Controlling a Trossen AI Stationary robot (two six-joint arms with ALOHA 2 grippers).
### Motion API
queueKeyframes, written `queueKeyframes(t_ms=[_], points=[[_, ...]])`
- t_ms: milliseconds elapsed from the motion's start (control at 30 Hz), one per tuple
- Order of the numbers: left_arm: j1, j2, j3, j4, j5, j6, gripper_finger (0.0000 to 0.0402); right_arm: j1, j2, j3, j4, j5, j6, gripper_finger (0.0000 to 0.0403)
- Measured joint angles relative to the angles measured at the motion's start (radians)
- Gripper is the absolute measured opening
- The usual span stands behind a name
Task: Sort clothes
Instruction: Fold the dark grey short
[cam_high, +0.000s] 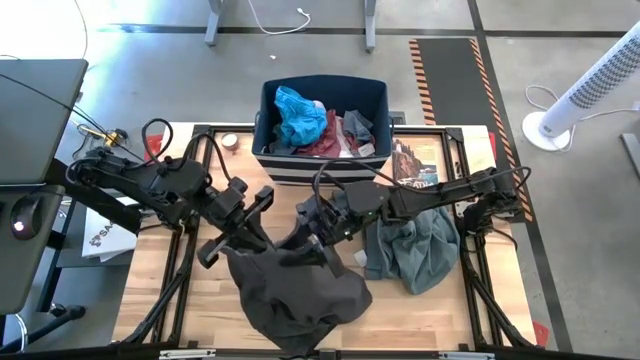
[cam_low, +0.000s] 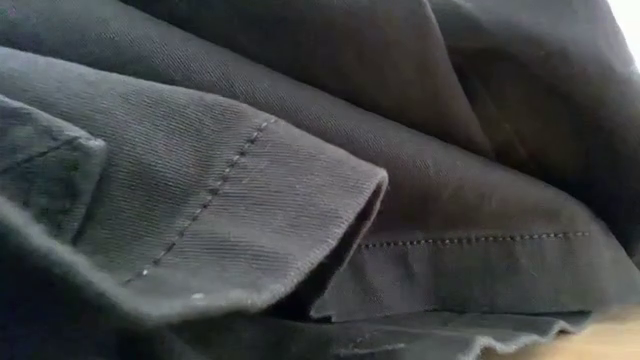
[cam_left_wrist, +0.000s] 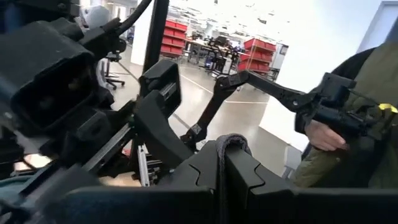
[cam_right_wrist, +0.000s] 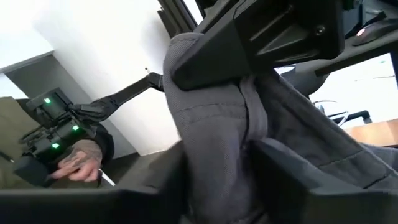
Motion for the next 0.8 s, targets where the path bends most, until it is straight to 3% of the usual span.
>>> queueKeyframes(t_ms=[133, 200, 400, 800], points=[[0.005, 0.0, 0.0, -0.013, -0.068, 0.0, 0.0004, 0.0, 0.0, 0.0, 0.001, -0.003, 0.022, 0.0043], [0.005, 0.0, 0.0, -0.024, -0.113, -0.001, 0.0009, -0.001, 0.0, 0.0, 0.0, -0.003, 0.013, 0.0014], [-0.004, 0.009, 0.0, -0.101, -0.222, -0.003, 0.0046, -0.005, -0.002, -0.002, -0.01, 0.0, 0.031, 0.0006], [-0.04, -0.055, -0.001, -0.266, -0.404, -0.057, 0.0195, -0.005, -0.02, -0.003, -0.066, -0.006, 0.04, 0.0003]])
